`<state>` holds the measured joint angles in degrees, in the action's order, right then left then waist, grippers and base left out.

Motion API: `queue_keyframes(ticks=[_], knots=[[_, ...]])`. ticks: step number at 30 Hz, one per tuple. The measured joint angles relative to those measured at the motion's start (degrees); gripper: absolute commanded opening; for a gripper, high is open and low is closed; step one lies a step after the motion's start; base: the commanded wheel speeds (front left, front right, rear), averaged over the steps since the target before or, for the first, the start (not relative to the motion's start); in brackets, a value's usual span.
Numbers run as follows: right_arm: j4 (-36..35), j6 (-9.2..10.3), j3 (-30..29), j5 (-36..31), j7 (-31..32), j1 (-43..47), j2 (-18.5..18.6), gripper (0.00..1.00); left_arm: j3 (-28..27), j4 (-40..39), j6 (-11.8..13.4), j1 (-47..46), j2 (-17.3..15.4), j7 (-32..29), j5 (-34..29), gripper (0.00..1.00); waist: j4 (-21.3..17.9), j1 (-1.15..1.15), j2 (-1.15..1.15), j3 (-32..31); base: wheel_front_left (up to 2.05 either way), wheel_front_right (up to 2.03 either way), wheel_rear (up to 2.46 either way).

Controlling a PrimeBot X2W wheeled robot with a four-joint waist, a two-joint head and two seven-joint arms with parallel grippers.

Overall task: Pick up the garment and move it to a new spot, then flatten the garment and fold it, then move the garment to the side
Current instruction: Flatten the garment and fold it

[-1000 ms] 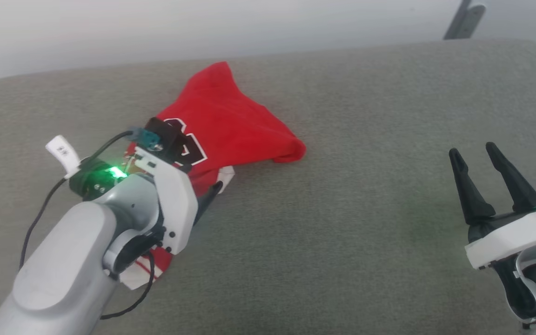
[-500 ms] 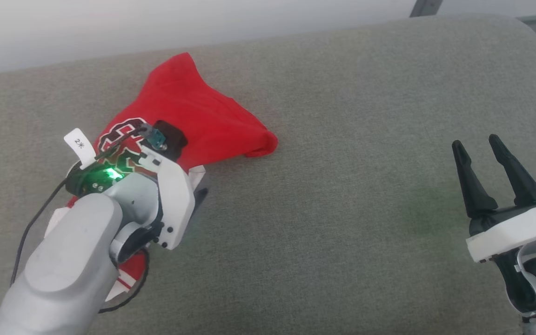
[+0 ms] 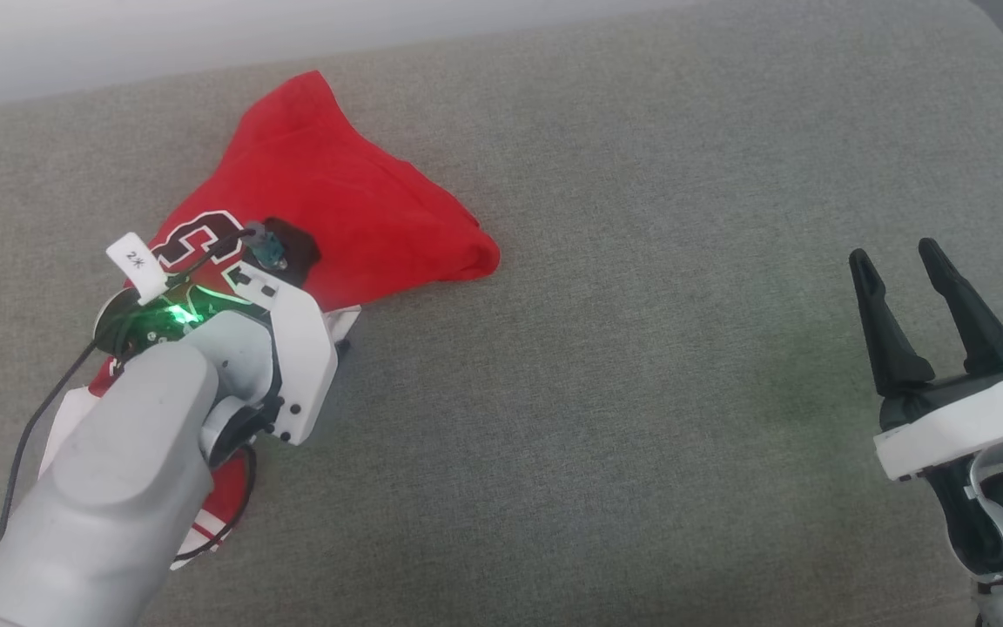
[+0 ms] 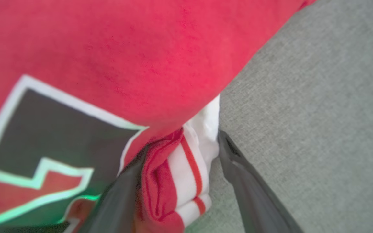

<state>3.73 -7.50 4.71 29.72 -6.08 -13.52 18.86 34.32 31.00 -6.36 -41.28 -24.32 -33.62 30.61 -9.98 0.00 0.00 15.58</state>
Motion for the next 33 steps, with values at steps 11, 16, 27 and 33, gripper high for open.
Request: queue_keyframes(ticks=[11, 16, 27, 33], knots=[[0.68, 0.0, -0.79, 0.15, -0.48, -0.44, 0.3, 1.0, -0.19, 2.93, -0.74, -2.56, 3.46, -0.97, 8.04, 0.0, 0.66, 0.0, 0.0, 0.35, 0.0, 0.0, 0.0], [0.9, 0.0, -0.77, 0.13, -0.47, -0.53, 0.23, 1.0, 1.41, -0.9, -0.98, -3.28, 5.39, -3.16, 10.17, 0.0, 1.01, 0.0, 0.0, -0.49, 0.0, 0.0, 0.0], [1.31, 0.0, 0.13, 0.4, -0.98, -0.88, -0.51, 1.0, 5.99, -9.73, -0.98, -3.45, 8.56, -6.67, 11.98, 0.0, -1.04, 0.0, 0.0, -0.39, 0.0, 0.0, 0.0], [2.19, 0.0, 0.69, 0.8, -1.58, -1.43, -0.76, 1.0, 8.01, -10.67, -0.96, -3.26, 9.95, -7.57, 11.69, 0.0, -2.98, 0.0, 0.0, 0.39, 0.0, 0.0, 0.0]])
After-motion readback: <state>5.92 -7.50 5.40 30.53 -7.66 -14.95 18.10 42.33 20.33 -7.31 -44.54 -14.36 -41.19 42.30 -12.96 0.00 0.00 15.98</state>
